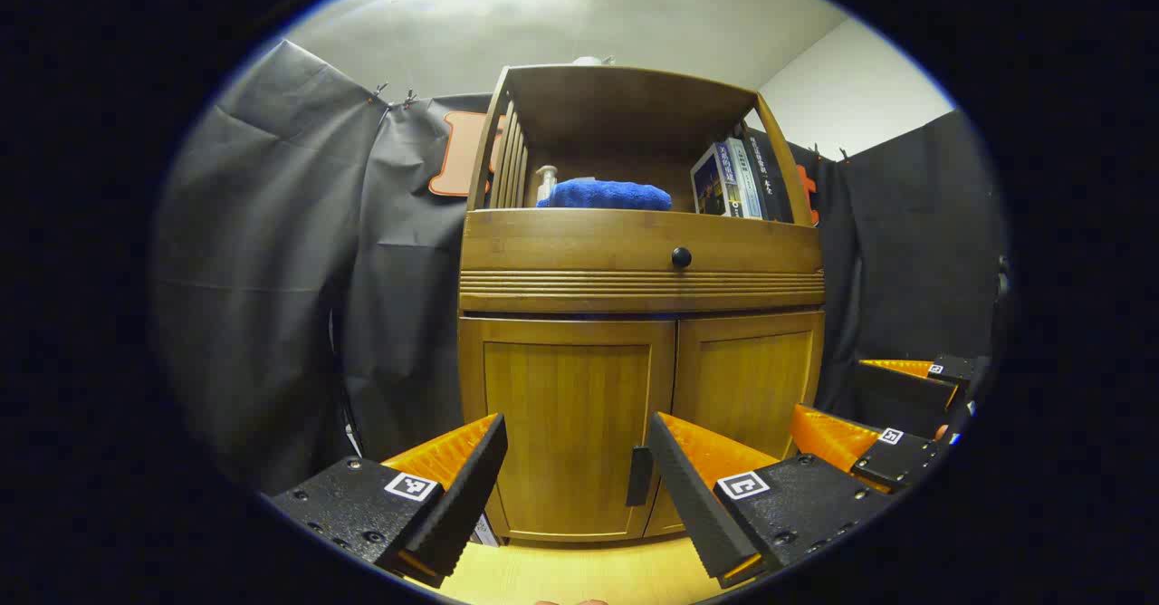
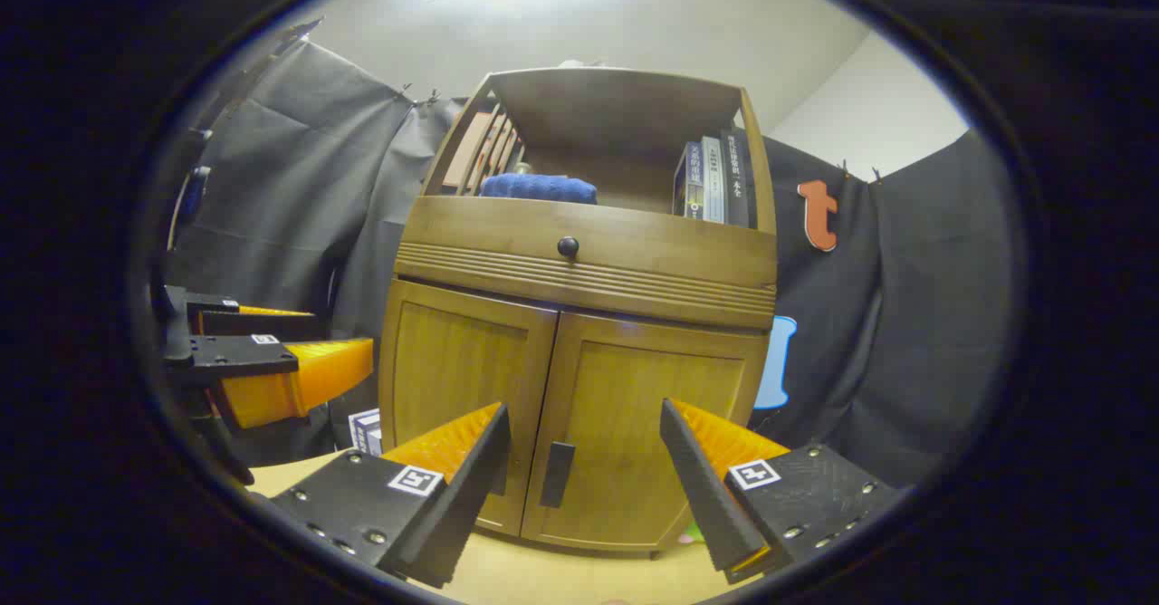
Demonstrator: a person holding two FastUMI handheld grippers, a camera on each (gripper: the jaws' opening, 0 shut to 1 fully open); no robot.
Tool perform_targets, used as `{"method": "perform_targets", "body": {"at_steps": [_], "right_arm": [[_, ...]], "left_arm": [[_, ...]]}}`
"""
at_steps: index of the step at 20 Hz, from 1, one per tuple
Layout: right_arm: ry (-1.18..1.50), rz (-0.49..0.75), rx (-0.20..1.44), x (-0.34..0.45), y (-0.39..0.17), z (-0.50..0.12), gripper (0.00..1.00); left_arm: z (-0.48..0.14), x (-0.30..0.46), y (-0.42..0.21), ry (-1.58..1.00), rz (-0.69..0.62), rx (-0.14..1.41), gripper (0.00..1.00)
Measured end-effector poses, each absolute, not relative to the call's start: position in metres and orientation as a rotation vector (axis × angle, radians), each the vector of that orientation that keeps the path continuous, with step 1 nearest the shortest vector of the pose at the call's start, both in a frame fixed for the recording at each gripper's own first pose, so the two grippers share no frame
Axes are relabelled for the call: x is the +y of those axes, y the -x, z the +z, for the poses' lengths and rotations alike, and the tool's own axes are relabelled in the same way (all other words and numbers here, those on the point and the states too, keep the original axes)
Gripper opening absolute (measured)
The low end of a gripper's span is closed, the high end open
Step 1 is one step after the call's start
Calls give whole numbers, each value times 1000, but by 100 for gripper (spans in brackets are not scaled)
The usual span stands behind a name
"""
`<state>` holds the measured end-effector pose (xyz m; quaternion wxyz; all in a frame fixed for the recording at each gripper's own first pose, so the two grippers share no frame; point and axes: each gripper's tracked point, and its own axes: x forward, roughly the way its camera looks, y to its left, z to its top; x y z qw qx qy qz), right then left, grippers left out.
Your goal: Open the right door of the double-door shoe cabinet with the right hand, and open the left door with the left hand.
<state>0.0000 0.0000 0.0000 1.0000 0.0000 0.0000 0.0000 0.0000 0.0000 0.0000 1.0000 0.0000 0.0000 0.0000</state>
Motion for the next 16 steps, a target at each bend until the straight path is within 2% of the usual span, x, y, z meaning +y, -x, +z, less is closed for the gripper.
{"method": "perform_targets", "body": {"at_steps": [1,2,3,8,9,16], "right_arm": [[-3,4,0,0,0,0,94],[-3,9,-2,0,-1,1,94],[0,11,-3,-1,-2,2,99],[-4,31,-8,-1,-9,1,99],[-5,36,-4,0,-12,0,94],[-19,47,10,1,-19,-9,94]], "left_arm": [[0,1,0,-2,7,-2,94],[1,2,0,-4,14,0,94],[1,4,1,-6,20,-1,94],[1,13,4,0,63,-4,94],[1,14,4,3,68,-1,94],[1,20,2,19,94,2,94]]}}
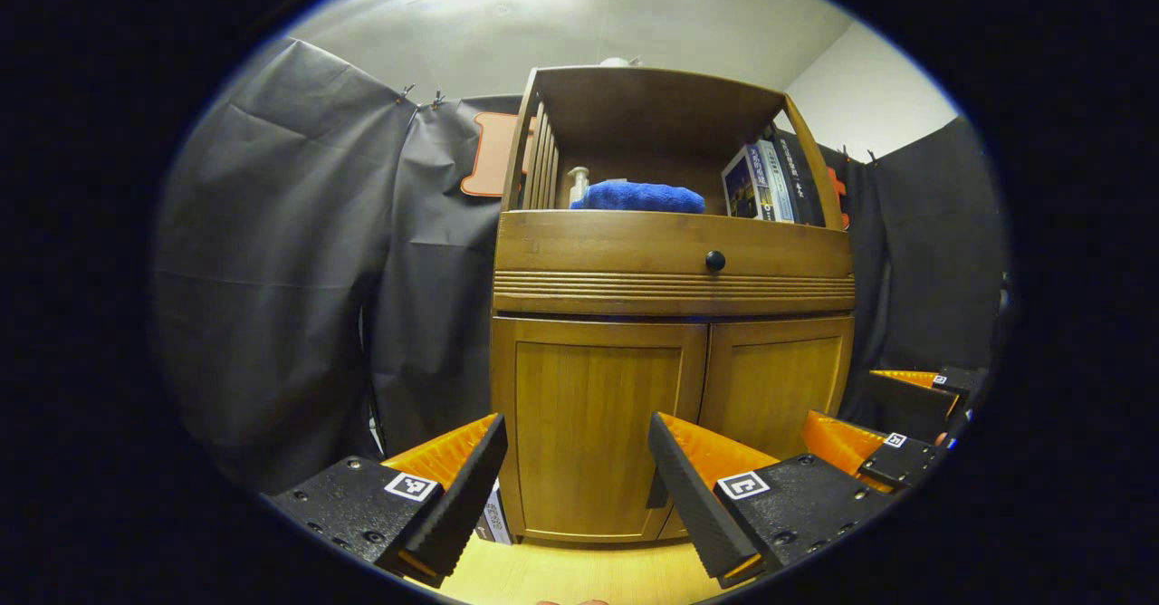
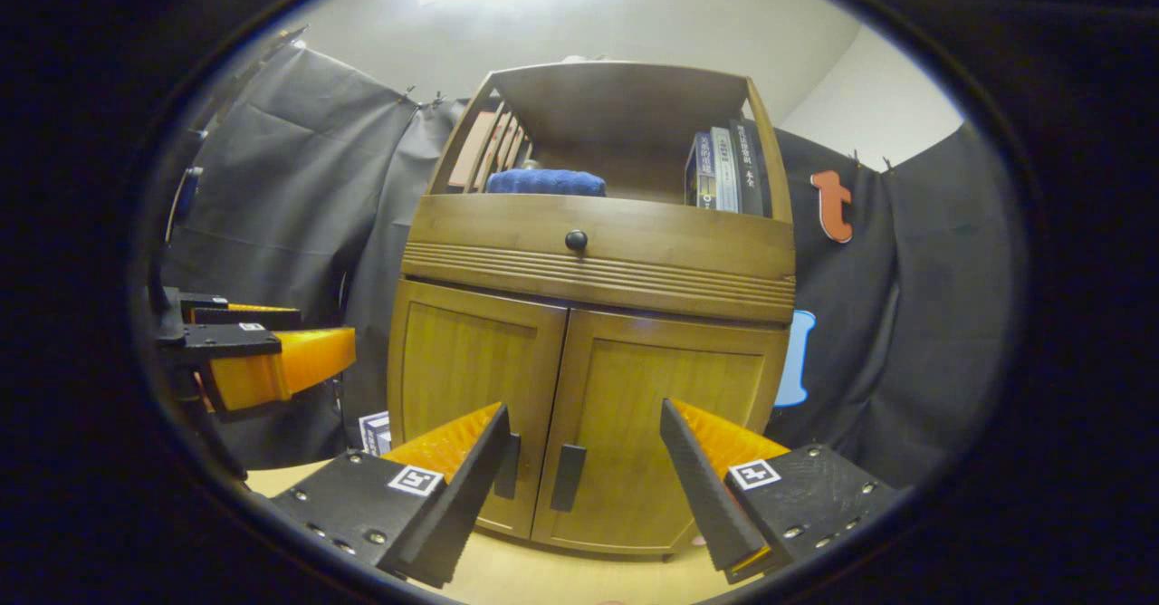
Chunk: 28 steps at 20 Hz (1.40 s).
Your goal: Open the right door of the double-door shoe cabinet with the right hand, and open the left door with the left hand.
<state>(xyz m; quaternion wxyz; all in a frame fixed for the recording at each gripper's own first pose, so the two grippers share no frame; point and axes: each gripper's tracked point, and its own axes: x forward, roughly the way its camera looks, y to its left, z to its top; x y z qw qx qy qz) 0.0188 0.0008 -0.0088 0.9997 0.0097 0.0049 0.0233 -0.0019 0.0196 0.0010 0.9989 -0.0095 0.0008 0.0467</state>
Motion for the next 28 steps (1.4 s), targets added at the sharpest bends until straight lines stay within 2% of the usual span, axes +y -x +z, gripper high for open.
{"method": "perform_targets", "body": {"at_steps": [3,4,5,6,7,8,16,17,18,20,22,24,26,28], "right_arm": [[-30,39,36,0,-25,-22,94],[-34,33,51,0,-30,-30,99],[-38,24,68,-1,-36,-37,95],[-41,16,85,-1,-42,-45,99],[-43,10,102,-1,-51,-52,95],[-47,10,119,0,-60,-59,99],[-94,8,237,19,-132,-121,99],[-91,-4,254,18,-140,-129,94],[-89,-8,271,19,-147,-135,81],[-83,-17,294,23,-157,-147,70],[-68,-22,318,25,-165,-159,63],[-53,-44,347,24,-170,-172,64],[-78,-42,358,27,-174,-177,36],[-115,-47,355,26,-173,-177,37]], "left_arm": [[1,25,4,12,105,-1,94],[2,29,5,5,114,-1,94],[2,34,7,-3,125,-1,94],[1,41,9,-10,139,2,94],[0,49,11,-17,160,5,94],[-1,59,14,-22,182,10,94],[-5,137,30,-53,398,32,94],[-5,146,33,-59,423,35,94],[-5,153,35,-62,444,37,94],[-7,163,38,-64,475,44,94],[-10,171,40,-63,494,55,94],[-12,176,41,-63,505,61,94],[-11,178,40,-66,511,63,94],[-11,178,40,-66,510,62,94]]}}
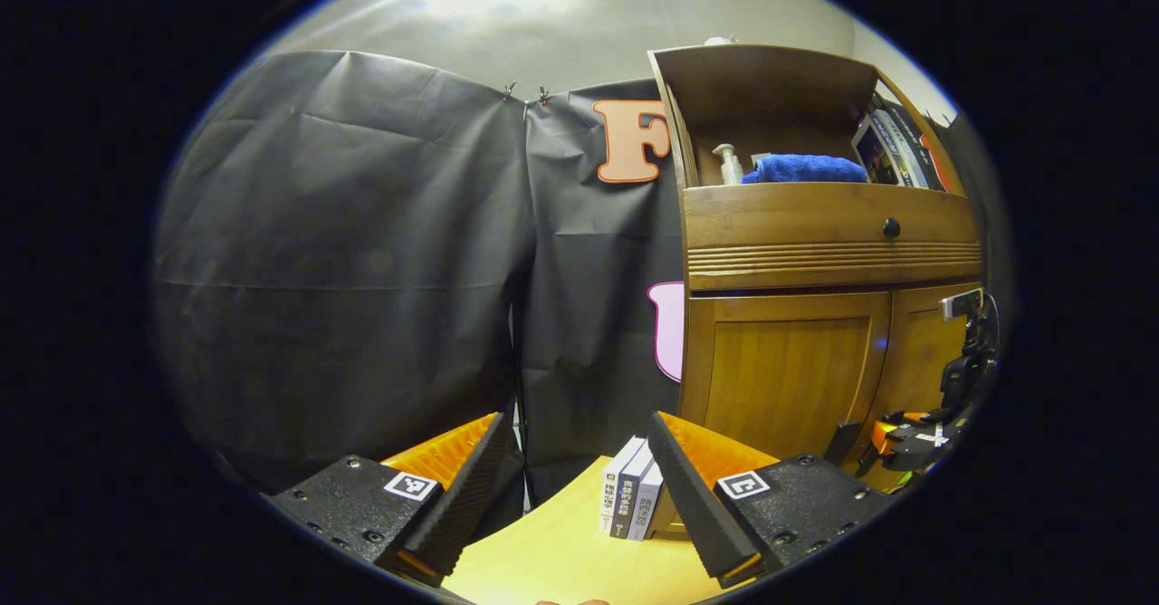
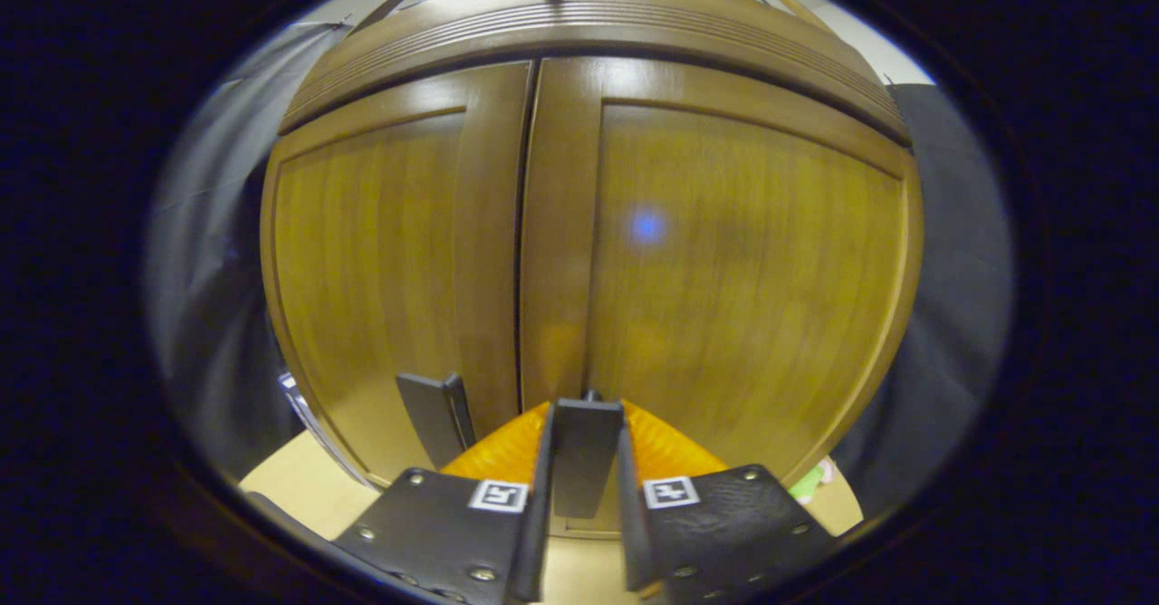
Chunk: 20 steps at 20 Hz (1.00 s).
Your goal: Open the right door of the double-door shoe cabinet with the right hand, and open the left door with the left hand.
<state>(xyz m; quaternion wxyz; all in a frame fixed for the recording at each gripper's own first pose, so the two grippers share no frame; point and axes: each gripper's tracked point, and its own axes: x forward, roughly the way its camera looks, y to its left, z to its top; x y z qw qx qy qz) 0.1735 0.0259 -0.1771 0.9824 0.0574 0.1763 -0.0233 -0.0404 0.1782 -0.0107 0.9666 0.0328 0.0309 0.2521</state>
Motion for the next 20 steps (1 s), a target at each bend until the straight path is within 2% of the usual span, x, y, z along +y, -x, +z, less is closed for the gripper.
{"method": "perform_targets", "body": {"at_steps": [2,3,4,14,20], "right_arm": [[-147,-60,368,26,-171,-178,31],[-160,-66,376,26,-173,-181,31],[-163,-66,370,25,-168,-177,26],[-167,40,341,17,-115,-166,26],[-167,52,344,5,-80,-163,26]], "left_arm": [[-12,177,41,-59,500,64,96],[-12,176,41,-54,491,65,94],[-12,175,40,-50,481,67,94],[-21,130,26,6,357,79,94],[-22,107,26,21,298,81,94]]}}
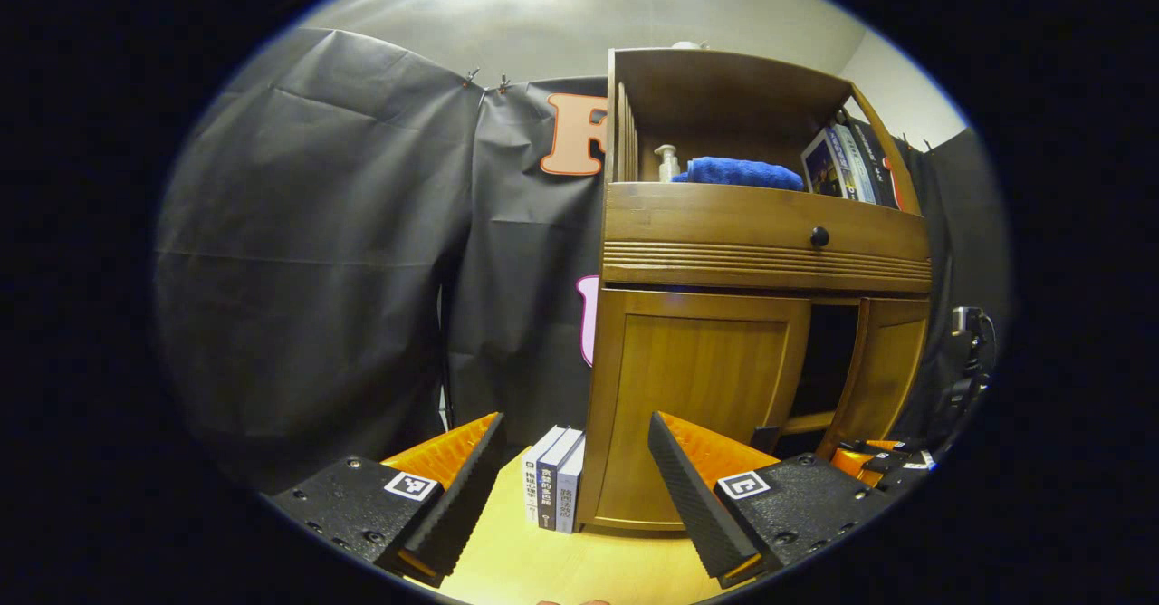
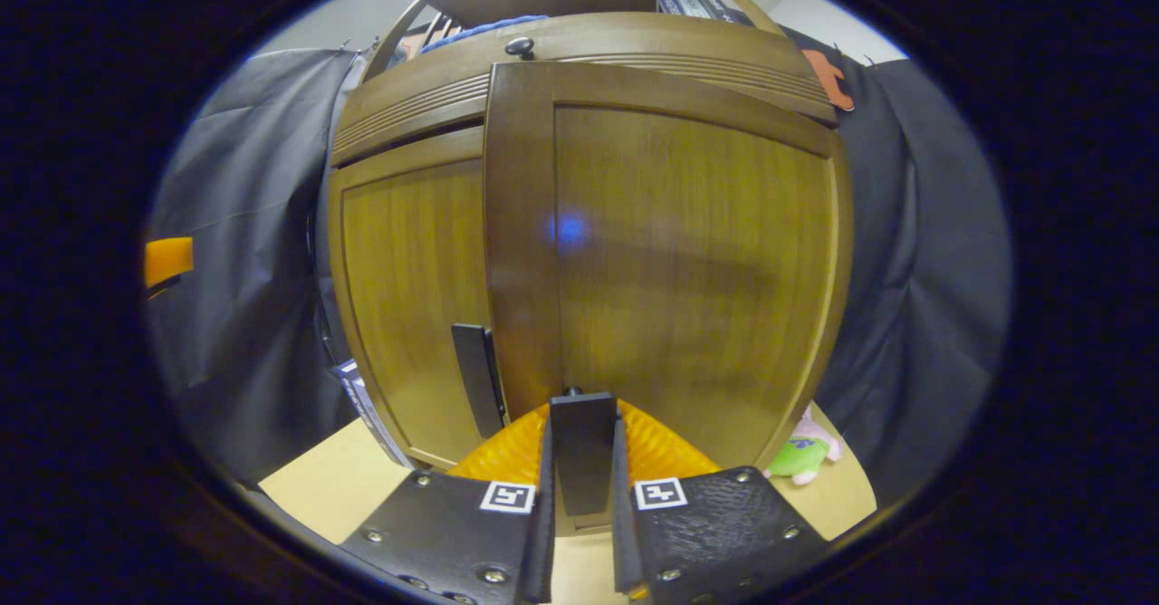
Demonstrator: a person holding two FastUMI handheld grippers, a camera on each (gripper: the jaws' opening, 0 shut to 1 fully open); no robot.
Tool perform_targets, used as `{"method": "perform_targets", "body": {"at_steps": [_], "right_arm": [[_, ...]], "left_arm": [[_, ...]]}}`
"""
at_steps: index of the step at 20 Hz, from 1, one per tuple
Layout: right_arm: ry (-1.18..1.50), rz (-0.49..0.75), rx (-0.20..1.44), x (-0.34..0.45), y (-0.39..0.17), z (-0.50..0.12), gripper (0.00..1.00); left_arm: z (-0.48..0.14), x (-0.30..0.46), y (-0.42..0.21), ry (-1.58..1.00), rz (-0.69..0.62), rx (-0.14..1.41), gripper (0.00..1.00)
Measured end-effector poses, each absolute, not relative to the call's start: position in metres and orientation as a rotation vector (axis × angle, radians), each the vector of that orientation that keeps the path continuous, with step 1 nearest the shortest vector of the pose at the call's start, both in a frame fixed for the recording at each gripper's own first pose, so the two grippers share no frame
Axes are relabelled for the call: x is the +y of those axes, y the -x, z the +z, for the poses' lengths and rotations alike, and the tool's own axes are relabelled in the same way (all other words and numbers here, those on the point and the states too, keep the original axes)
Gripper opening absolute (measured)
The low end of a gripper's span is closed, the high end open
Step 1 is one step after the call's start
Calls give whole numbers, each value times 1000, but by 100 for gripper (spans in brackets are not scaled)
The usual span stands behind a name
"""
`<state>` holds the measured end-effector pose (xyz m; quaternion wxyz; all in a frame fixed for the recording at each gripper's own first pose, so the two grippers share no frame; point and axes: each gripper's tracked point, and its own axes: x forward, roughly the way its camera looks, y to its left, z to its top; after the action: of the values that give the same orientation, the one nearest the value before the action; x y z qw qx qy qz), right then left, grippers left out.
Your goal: Open the right door of the double-door shoe cabinet with the right hand, and open the left door with the left hand.
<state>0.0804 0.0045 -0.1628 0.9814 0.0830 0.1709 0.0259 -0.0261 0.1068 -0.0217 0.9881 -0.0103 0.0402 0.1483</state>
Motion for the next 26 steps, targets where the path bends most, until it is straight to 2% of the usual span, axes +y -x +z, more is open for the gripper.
{"method": "perform_targets", "body": {"at_steps": [10,26], "right_arm": [[-168,5,354,-30,-25,-159,26],[-155,-170,367,-99,43,-152,25]], "left_arm": [[-32,61,27,53,173,96,94],[-54,5,18,88,11,135,96]]}}
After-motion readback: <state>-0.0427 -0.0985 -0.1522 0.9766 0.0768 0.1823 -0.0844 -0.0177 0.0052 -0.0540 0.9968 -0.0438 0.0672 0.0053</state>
